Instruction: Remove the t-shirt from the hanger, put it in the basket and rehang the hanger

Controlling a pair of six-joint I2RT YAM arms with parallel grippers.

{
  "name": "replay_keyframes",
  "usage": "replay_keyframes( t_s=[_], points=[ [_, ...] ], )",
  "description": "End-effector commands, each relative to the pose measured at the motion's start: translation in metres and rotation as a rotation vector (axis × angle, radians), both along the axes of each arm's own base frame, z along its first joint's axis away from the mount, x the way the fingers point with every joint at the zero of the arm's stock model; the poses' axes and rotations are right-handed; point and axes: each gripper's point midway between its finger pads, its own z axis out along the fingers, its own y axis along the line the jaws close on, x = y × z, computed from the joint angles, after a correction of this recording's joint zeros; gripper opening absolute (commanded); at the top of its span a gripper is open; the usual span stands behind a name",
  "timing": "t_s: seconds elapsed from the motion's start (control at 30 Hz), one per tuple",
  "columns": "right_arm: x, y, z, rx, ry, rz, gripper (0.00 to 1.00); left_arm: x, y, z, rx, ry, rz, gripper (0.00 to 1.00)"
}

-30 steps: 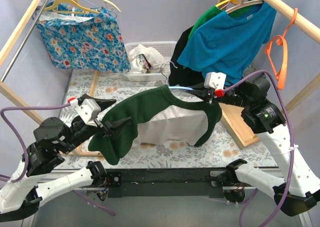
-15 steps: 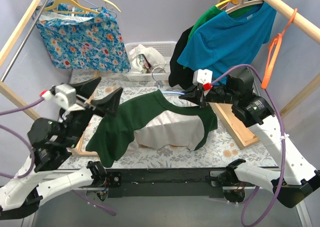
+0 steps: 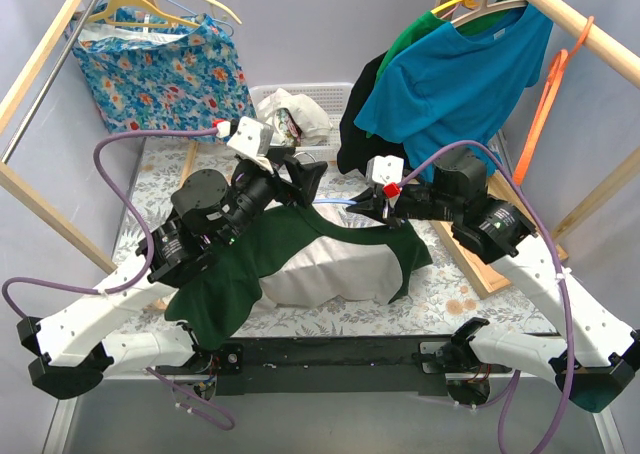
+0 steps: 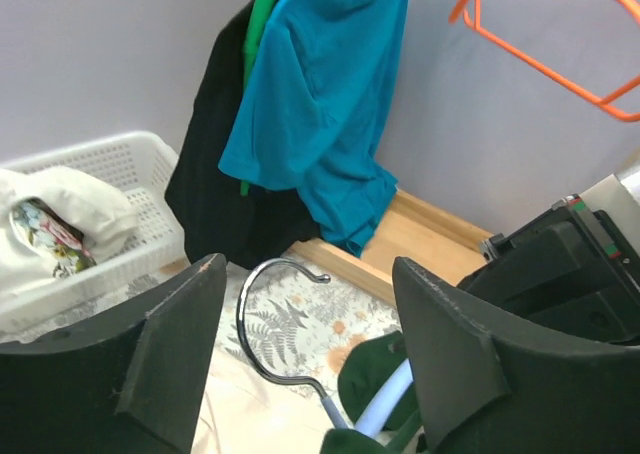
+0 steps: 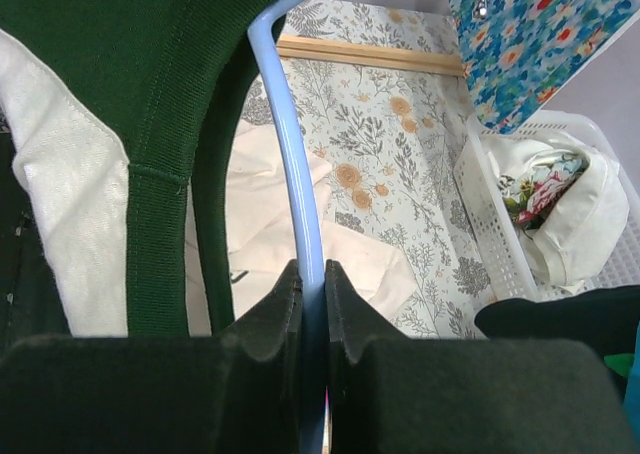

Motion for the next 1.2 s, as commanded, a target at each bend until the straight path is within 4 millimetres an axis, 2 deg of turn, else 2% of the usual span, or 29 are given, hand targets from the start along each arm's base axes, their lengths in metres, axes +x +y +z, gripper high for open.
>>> replay_keyframes(
  t_s=[0.0,0.17,0.33,0.4,0.43,0.53,0.57,0.6,0.63,0.67,0.73,0.8,1.03,1.1,1.17],
  points=[
    [0.000,-0.001,0.029,0.082,-0.075,-0.025,0.01,-0.009,0.009,0.011,-0.049,0.048,-0.010,0.64],
    [-0.001,-0.001,0.031,0.091,-0.089,-0.028,0.01,-0.010,0.020,0.001,-0.044,0.092,0.023,0.64],
    [-0.006,-0.002,0.033,0.099,-0.094,-0.010,0.01,-0.013,0.012,-0.009,-0.030,0.115,-0.024,0.67],
    [-0.009,-0.002,0.035,0.102,-0.098,0.004,0.01,-0.014,0.007,-0.010,-0.037,0.118,-0.055,0.64],
    [-0.011,-0.003,0.035,0.104,-0.099,0.007,0.01,-0.012,0.007,-0.010,-0.039,0.120,-0.064,0.60],
    [-0.015,-0.004,0.037,0.109,-0.107,0.016,0.01,-0.016,-0.002,-0.009,-0.050,0.128,-0.154,0.42],
    [-0.014,-0.004,0.037,0.109,-0.107,0.014,0.01,-0.019,-0.007,-0.010,-0.048,0.135,-0.197,0.32],
    [-0.015,-0.006,0.037,0.111,-0.109,0.013,0.01,-0.020,-0.009,-0.011,-0.053,0.145,-0.218,0.26],
    [-0.015,-0.006,0.038,0.112,-0.112,0.010,0.01,-0.013,-0.008,-0.014,-0.050,0.156,-0.209,0.22],
    [-0.015,-0.006,0.038,0.111,-0.112,0.010,0.01,-0.021,-0.014,-0.015,-0.048,0.160,-0.285,0.19],
    [-0.014,-0.006,0.037,0.109,-0.110,0.007,0.01,-0.016,-0.012,-0.014,-0.063,0.162,-0.300,0.23],
    [-0.015,-0.006,0.036,0.108,-0.108,0.007,0.01,-0.020,-0.015,-0.017,-0.061,0.165,-0.349,0.28],
    [-0.011,-0.006,0.036,0.107,-0.111,-0.010,0.01,-0.021,-0.028,-0.027,-0.031,0.187,-0.443,0.33],
    [-0.010,-0.007,0.038,0.109,-0.116,-0.014,0.01,-0.021,-0.032,-0.031,-0.021,0.196,-0.461,0.29],
    [-0.009,-0.008,0.038,0.109,-0.118,-0.022,0.01,-0.021,-0.034,-0.033,-0.007,0.195,-0.476,0.17]
  ],
)
